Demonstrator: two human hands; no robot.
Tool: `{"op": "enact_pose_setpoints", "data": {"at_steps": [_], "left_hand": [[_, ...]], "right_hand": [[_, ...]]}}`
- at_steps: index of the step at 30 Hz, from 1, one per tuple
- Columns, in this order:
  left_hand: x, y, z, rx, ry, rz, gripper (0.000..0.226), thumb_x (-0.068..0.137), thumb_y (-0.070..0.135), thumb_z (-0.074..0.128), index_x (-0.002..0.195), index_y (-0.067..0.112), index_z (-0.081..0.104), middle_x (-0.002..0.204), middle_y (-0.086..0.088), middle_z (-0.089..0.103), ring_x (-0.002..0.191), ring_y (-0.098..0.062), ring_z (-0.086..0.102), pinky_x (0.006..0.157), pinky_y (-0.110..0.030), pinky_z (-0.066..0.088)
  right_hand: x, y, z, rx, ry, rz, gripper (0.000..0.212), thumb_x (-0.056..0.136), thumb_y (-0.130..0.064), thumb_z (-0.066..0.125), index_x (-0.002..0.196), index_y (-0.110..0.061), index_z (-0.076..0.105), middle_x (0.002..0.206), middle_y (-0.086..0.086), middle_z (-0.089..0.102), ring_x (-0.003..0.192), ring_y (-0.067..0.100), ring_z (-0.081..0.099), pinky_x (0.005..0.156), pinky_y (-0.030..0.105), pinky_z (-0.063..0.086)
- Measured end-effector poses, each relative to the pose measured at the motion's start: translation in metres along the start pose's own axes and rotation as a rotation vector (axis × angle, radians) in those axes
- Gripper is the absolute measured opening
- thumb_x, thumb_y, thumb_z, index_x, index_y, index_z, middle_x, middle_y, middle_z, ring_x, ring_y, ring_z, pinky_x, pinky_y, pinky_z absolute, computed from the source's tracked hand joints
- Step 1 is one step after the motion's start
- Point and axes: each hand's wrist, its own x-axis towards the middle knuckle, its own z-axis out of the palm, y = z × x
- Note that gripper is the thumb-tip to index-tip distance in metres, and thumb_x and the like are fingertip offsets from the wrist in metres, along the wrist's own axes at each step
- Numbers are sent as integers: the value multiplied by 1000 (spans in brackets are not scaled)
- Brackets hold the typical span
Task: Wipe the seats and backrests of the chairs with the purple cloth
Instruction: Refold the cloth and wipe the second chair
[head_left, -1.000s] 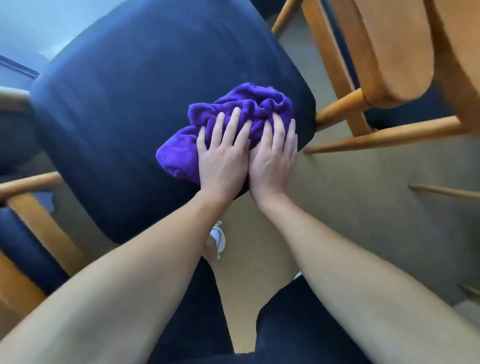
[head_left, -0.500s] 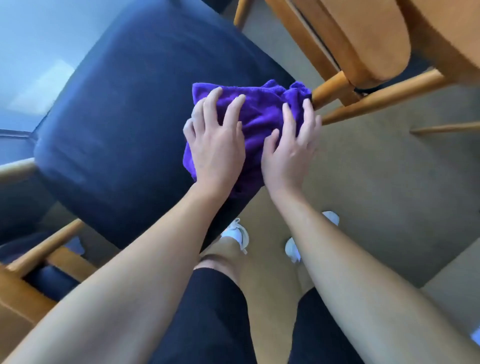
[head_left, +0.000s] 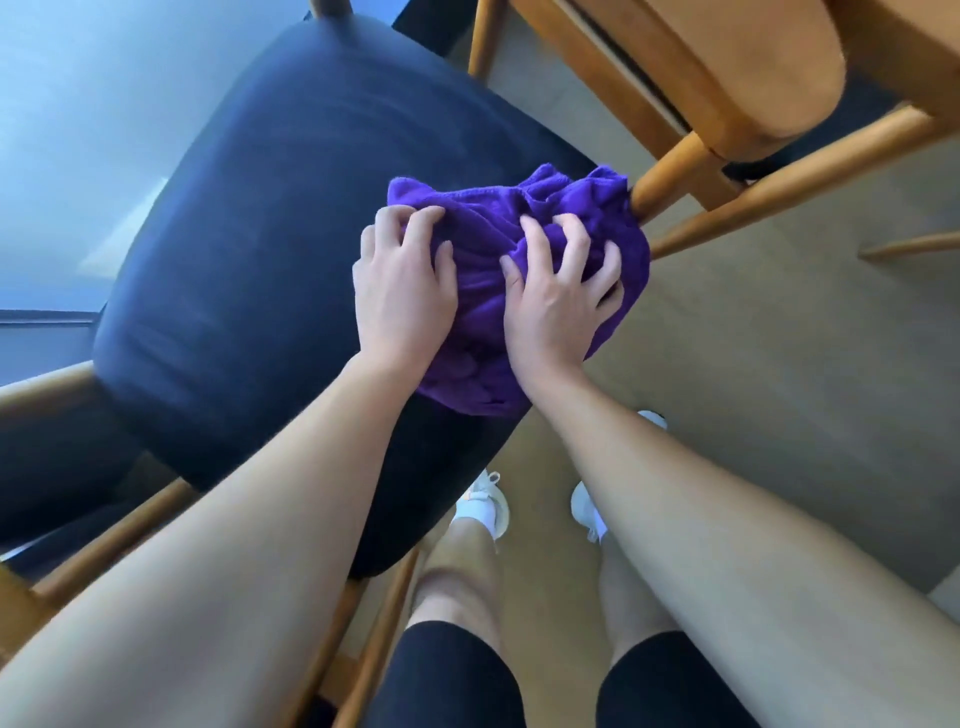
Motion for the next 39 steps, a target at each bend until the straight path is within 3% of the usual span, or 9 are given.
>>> {"op": "enact_pose_setpoints", "data": {"at_steps": [7,13,17,21,25,28,31,34,39], "left_hand": [[-27,-5,9,-50,-89,158,37,98,20,51,134,17,59,143,5,49,124,-19,48,95,-23,39],[-42,14,16,-99,-189,222,34,98,14,50,129,16,64,134,4,56,117,-15,55,92,-29,46],[-26,43,19,-218,-291,297,33,96,10,52,124,13,67,124,3,65,108,-17,61,96,-29,46],[-10,61,26,-304,-247,180,29,97,11,50,118,18,69,103,11,65,105,-19,60,96,-26,46],[-2,41,23,-102,-115,102,38,95,-1,48,129,10,61,144,-3,49,129,-14,48,96,2,26],[-11,33,27,58,-229,168,32,103,13,46,128,14,65,160,-4,31,147,-16,29,114,-17,26],[-15,29,23,154,-254,255,30,100,16,52,125,21,68,160,-5,30,146,-22,28,107,-33,36],[-27,7,16,285,-285,360,48,97,12,57,141,29,53,161,-2,28,145,-24,28,97,-40,45],[-49,-25,32,438,-284,427,62,104,20,43,158,26,14,166,-2,4,153,-22,3,123,-46,8]], "right_hand": [[-54,17,17,271,258,99,25,95,-19,64,118,-9,69,123,16,61,107,39,60,97,49,47],[-60,15,10,817,51,444,54,101,-29,55,147,-5,41,150,21,37,138,33,39,112,33,34],[-6,44,-2,848,147,431,42,103,-22,51,139,-2,49,138,16,54,127,26,50,96,12,31],[44,63,-8,808,102,424,51,100,-35,55,141,-5,49,139,13,55,128,25,51,100,20,34],[38,49,-1,1015,-23,542,89,85,-61,65,150,-9,34,150,8,45,137,21,44,112,29,34],[24,46,10,1007,56,532,72,87,-48,70,141,-8,45,139,8,55,128,21,53,108,30,40],[10,46,14,942,117,485,55,94,-35,64,138,-5,50,135,12,57,126,25,53,104,27,39],[-9,41,12,905,159,454,44,96,-26,63,131,-2,55,129,15,59,118,29,56,96,27,40],[-47,34,8,888,122,468,39,95,-18,62,129,-1,55,128,16,57,116,30,57,97,30,43]]}}
